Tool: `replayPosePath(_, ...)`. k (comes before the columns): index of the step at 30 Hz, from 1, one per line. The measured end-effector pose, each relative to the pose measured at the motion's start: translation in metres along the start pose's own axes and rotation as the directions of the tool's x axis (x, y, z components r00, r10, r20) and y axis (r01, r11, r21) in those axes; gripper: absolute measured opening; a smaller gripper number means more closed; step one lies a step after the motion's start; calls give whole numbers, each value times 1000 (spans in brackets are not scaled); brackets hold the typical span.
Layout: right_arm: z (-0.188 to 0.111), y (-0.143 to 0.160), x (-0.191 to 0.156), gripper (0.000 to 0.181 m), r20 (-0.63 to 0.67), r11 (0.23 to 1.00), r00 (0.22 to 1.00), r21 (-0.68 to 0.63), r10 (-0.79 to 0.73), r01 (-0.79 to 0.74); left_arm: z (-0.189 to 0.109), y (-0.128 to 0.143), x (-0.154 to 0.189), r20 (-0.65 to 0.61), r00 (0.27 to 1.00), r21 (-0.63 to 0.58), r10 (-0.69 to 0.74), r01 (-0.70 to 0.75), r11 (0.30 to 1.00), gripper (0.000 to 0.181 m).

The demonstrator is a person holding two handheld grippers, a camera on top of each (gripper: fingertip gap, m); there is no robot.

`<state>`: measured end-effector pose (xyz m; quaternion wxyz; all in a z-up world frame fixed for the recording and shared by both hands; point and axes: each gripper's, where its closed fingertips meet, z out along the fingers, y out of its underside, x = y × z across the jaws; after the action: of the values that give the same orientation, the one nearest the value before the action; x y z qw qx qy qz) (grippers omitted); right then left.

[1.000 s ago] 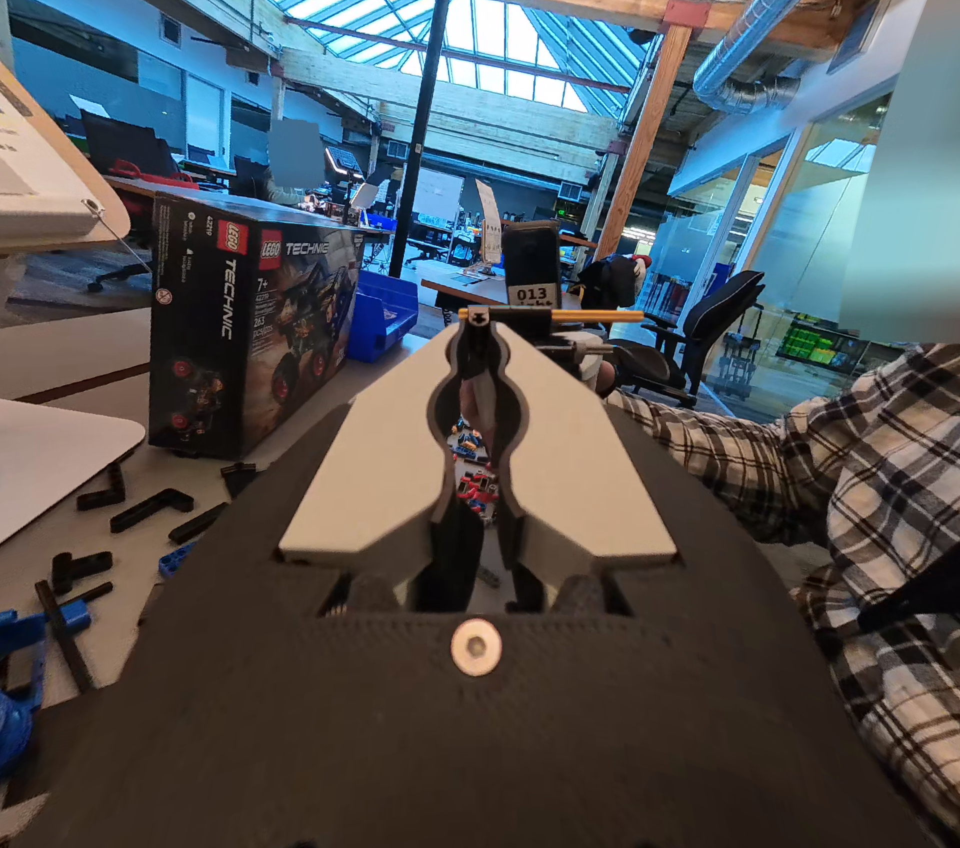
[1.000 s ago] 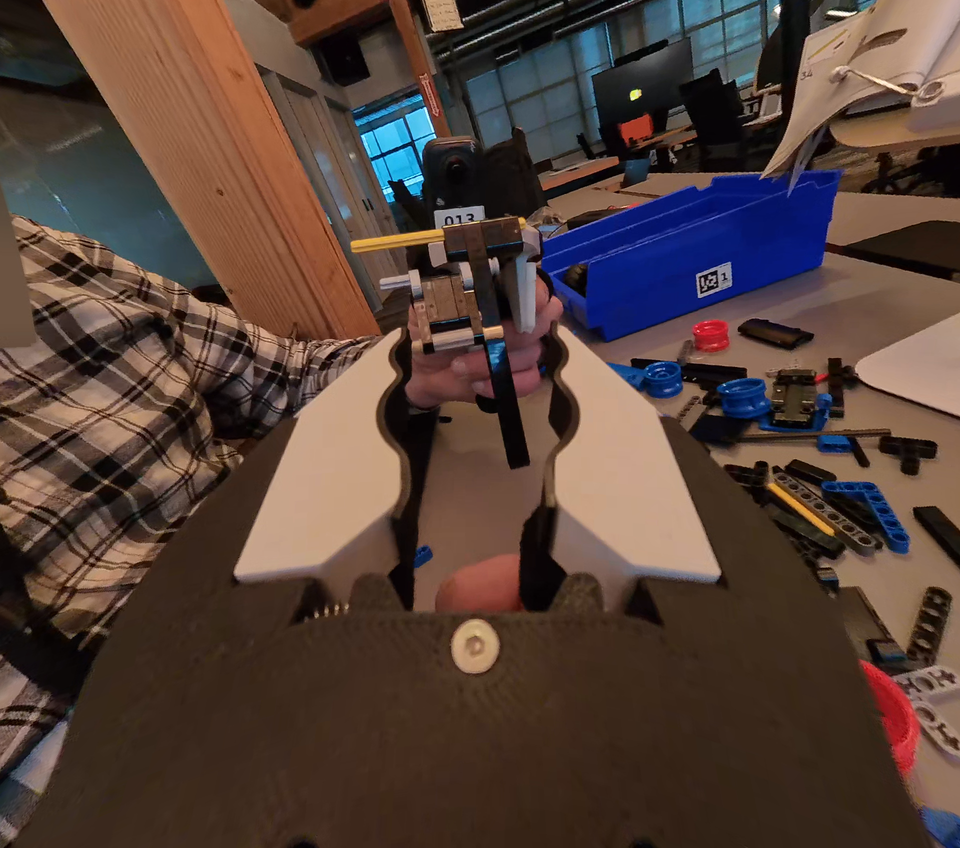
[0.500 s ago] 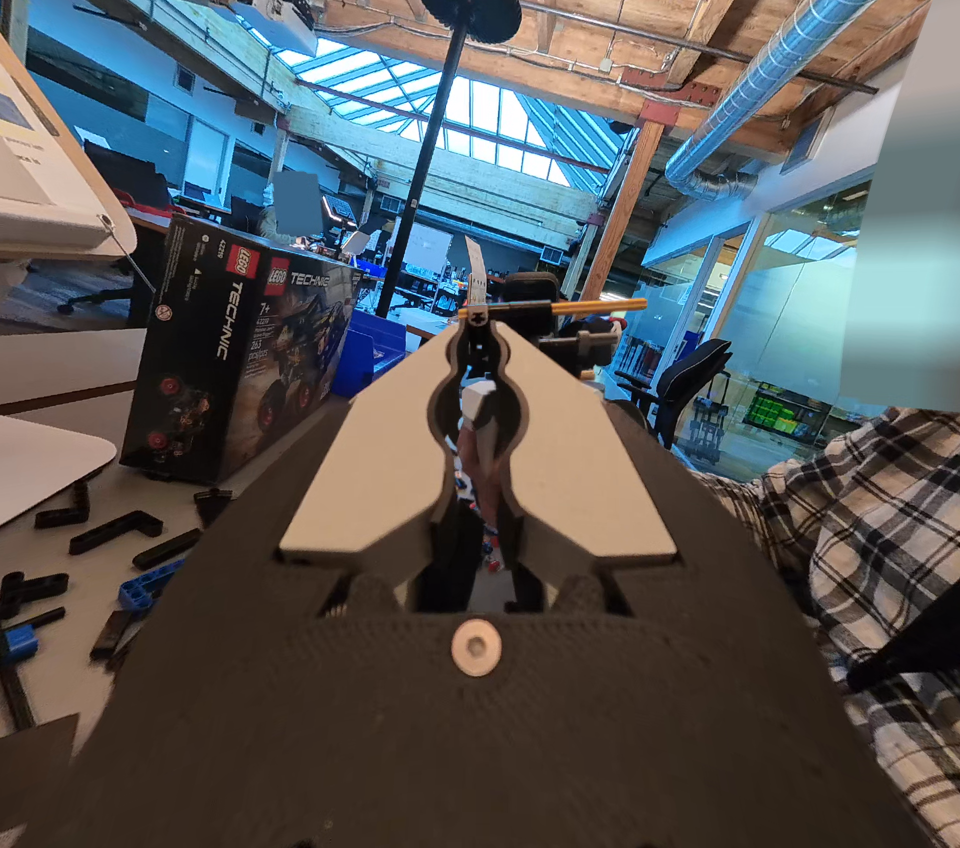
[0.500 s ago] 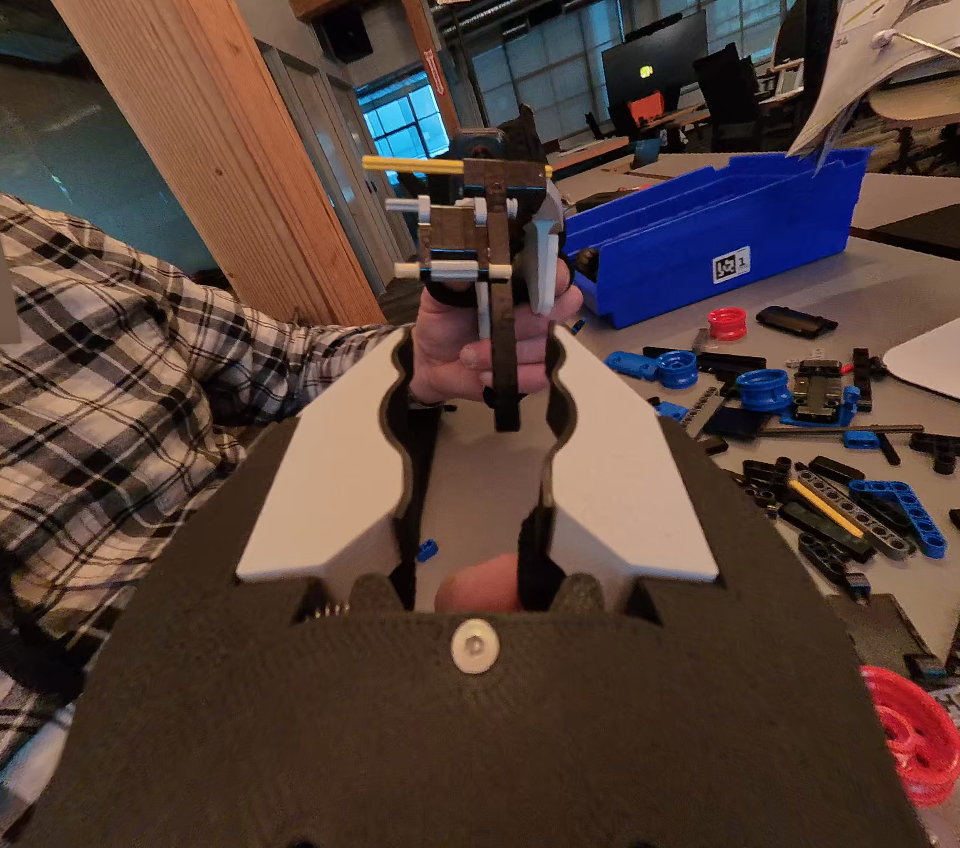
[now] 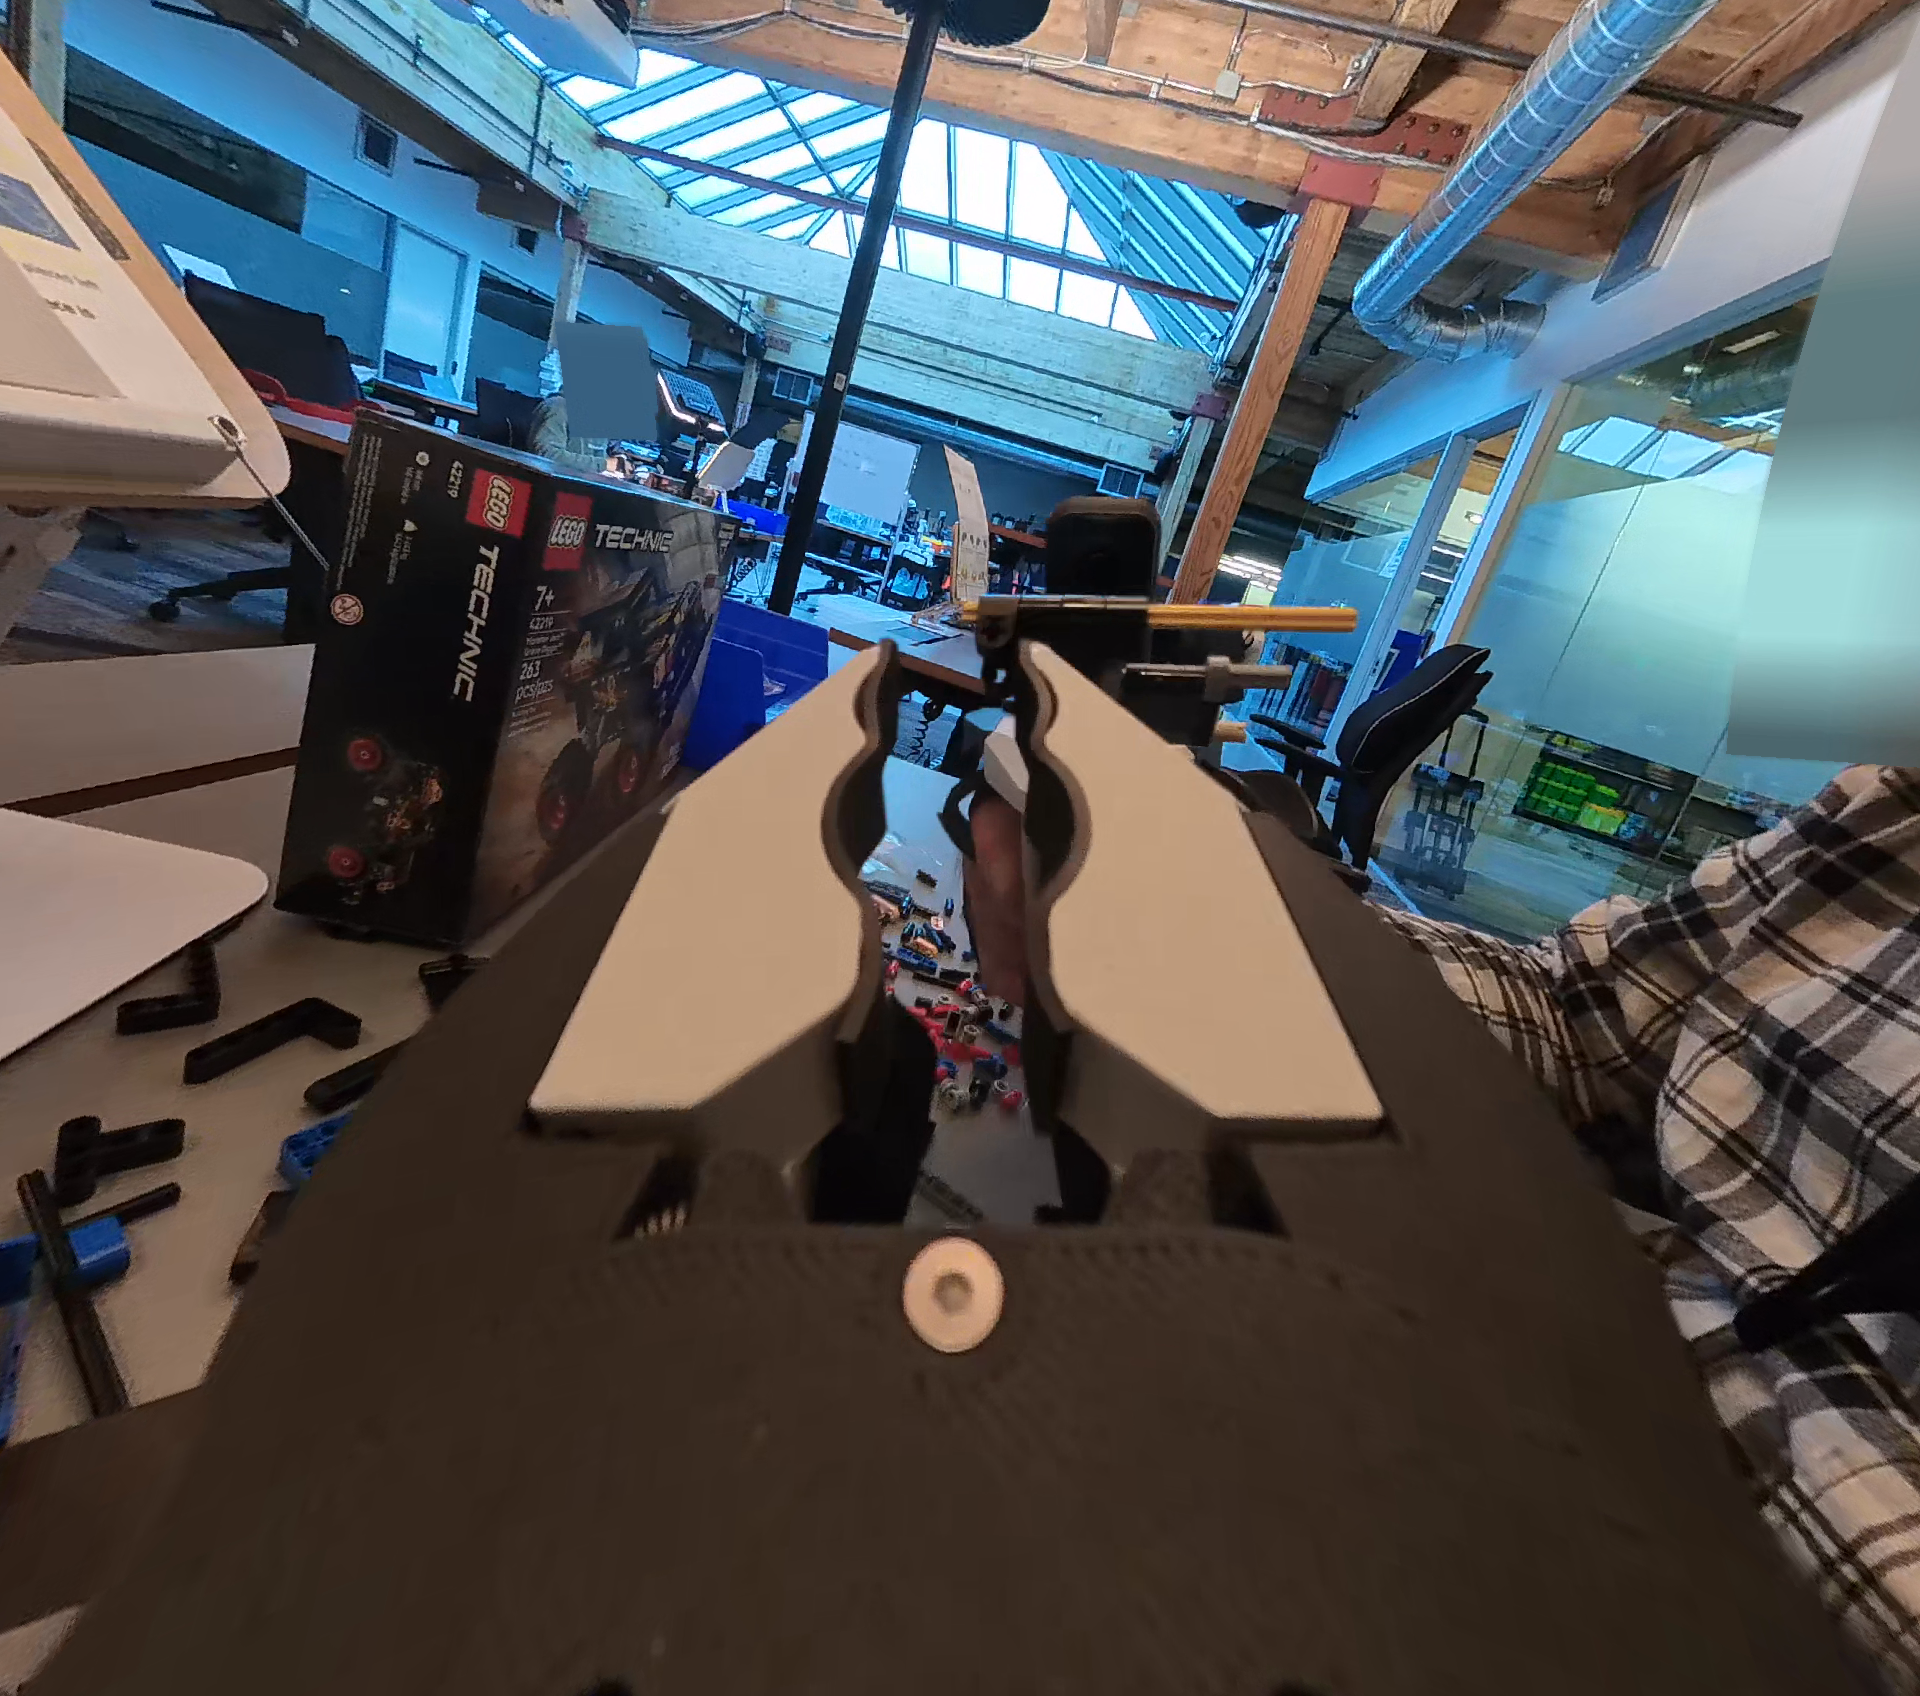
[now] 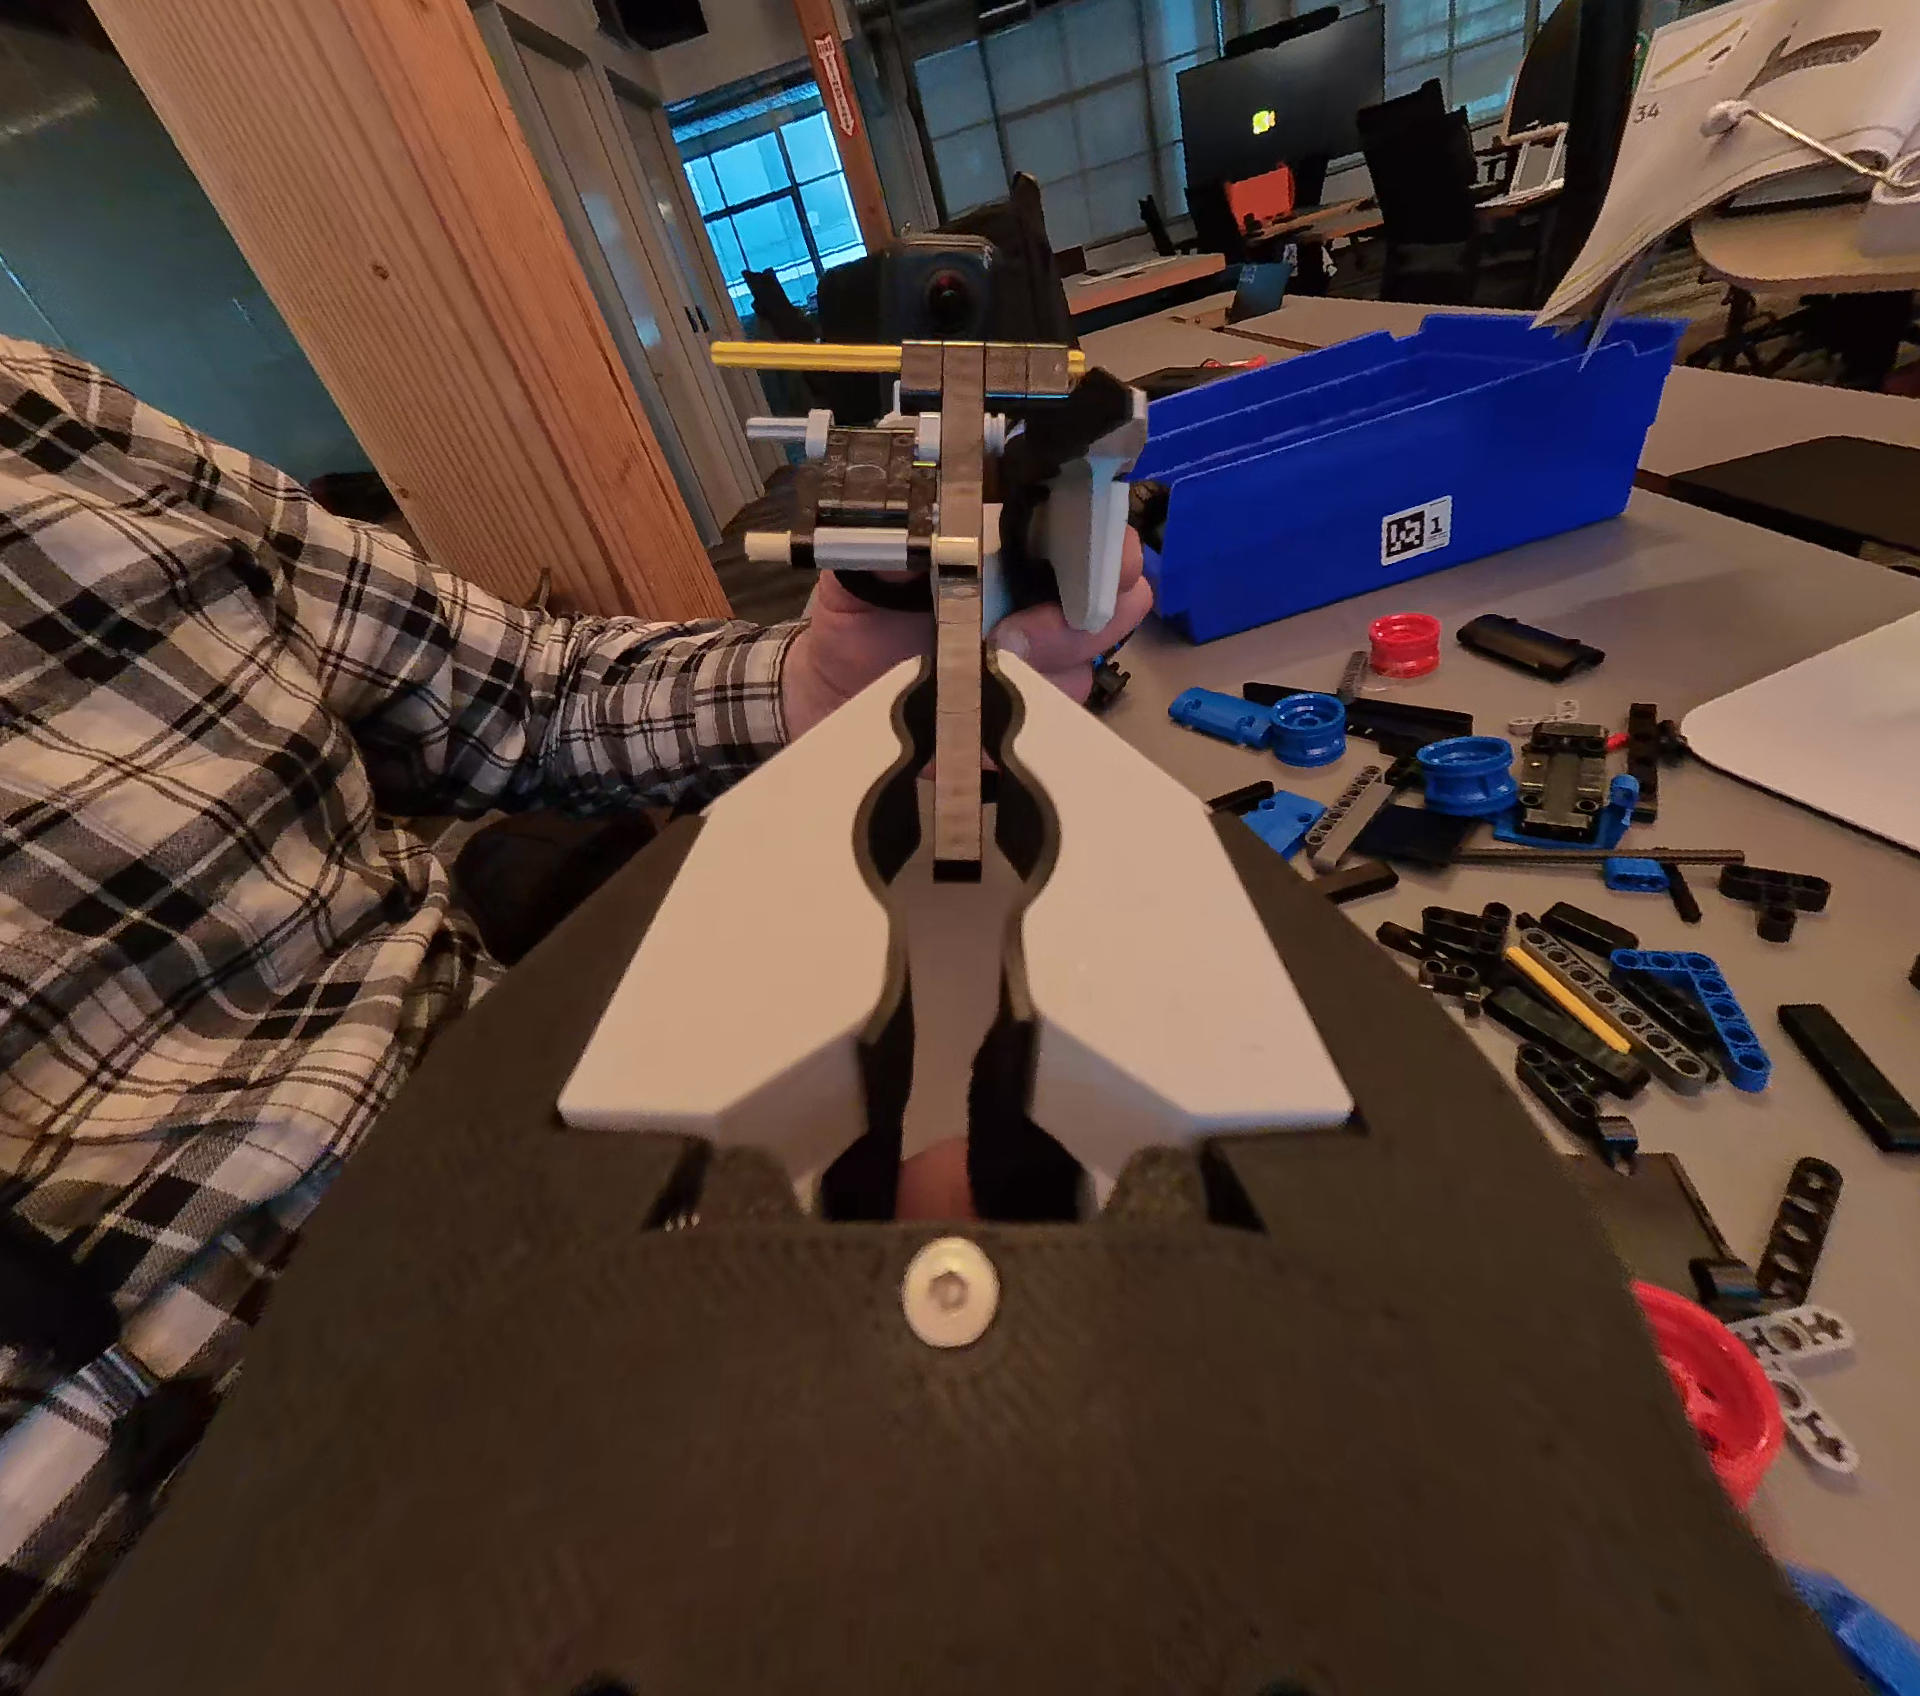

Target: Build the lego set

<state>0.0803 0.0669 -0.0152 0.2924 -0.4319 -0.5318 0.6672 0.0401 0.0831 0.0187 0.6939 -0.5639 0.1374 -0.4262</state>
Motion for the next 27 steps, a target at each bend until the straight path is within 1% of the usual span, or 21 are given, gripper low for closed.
replayPosePath(6,-8,-4,5,7,-21,1000,1000,13,-6,6,-4,1,-8,31,998,-36,54,-53,998,26)
replayPosePath(14,-8,3,8,7,-37,1000,999,-24,-20,19,-5,5,-10,63,992,-77,112,-107,991,27)
replayPosePath(27,-7,6,9,7,-51,998,997,-35,-62,60,-3,10,-10,47,997,-86,63,-59,995,28)
